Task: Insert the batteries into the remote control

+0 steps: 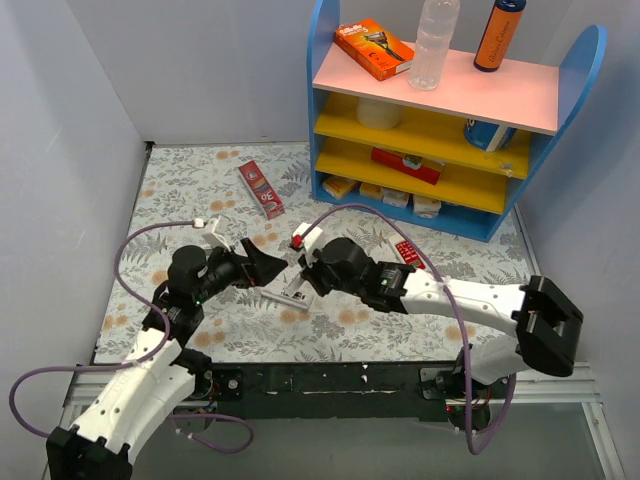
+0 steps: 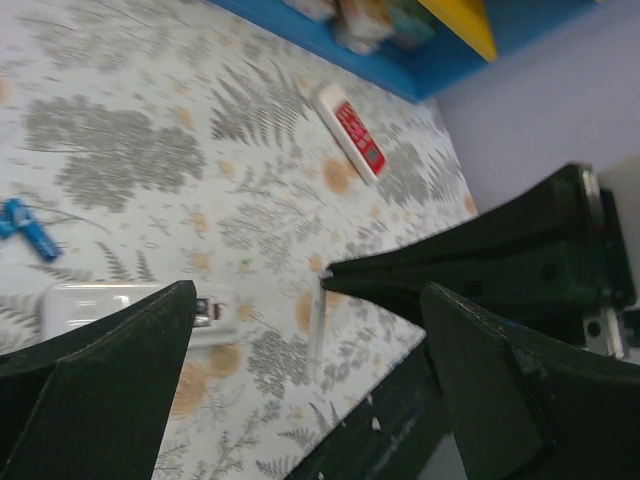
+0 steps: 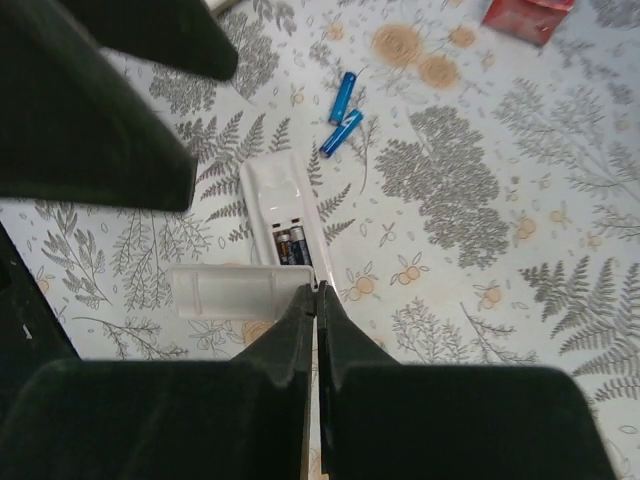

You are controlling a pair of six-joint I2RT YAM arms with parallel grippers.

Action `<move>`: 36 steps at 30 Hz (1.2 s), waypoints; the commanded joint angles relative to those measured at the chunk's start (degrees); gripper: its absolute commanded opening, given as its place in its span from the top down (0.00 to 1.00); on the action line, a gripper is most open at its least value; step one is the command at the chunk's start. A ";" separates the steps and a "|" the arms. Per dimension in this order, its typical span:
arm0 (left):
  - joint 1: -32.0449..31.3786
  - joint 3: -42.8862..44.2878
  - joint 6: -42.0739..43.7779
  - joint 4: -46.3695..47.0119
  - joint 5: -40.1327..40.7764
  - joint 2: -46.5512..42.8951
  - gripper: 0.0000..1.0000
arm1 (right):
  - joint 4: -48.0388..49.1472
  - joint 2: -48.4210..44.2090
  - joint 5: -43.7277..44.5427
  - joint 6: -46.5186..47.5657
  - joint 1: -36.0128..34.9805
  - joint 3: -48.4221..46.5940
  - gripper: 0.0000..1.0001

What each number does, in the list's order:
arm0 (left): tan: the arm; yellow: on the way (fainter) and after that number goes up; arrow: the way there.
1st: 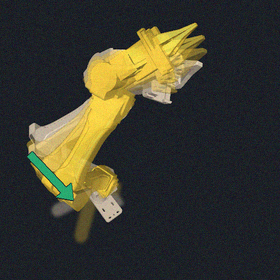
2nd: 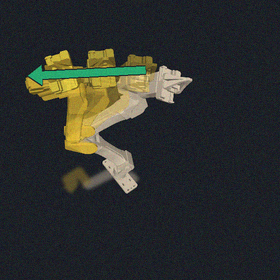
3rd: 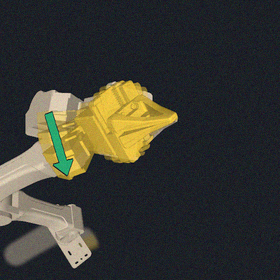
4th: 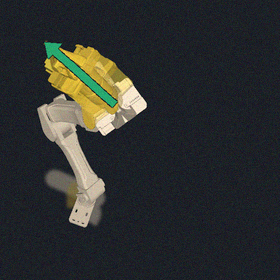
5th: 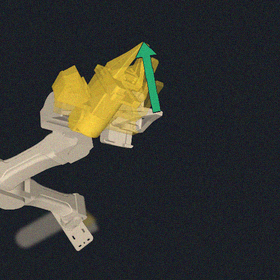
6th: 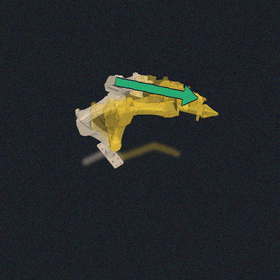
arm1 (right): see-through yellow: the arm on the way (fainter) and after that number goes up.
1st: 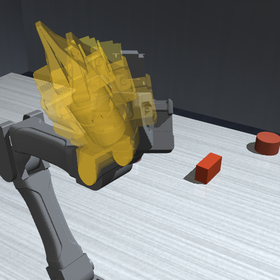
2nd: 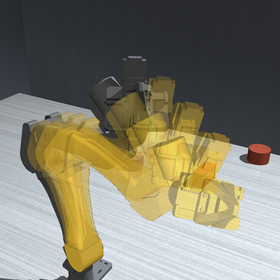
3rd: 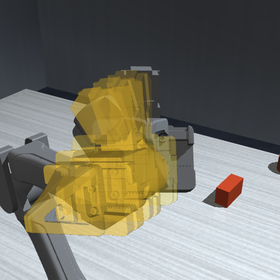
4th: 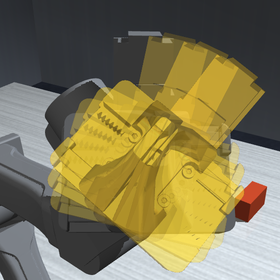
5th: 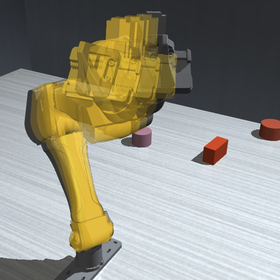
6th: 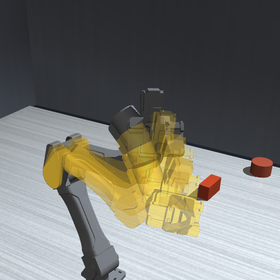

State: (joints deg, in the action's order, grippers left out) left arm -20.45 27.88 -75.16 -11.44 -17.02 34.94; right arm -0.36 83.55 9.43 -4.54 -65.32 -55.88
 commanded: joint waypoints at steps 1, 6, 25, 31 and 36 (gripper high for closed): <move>-0.21 -1.25 -0.69 14.93 -25.42 6.62 0.04 | 10.99 -6.55 5.16 3.65 -0.25 5.16 0.99; -2.23 0.51 -1.14 16.72 -28.60 11.46 0.14 | 15.73 -12.34 6.56 4.36 -0.16 9.46 0.99; -13.92 5.78 6.68 11.80 -9.97 17.53 0.84 | 17.50 -17.63 7.97 4.36 -0.16 13.78 0.99; -14.01 8.15 13.71 7.85 -9.70 18.06 1.00 | 15.40 -17.63 6.65 2.96 -0.16 12.82 0.99; -14.09 10.09 24.05 4.94 -10.14 17.36 1.00 | 8.46 -17.72 6.21 0.41 -0.07 8.95 0.70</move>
State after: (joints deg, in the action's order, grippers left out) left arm -34.28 34.61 -61.65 -4.38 -27.62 53.25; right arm 12.67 67.05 16.34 -1.98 -65.32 -42.57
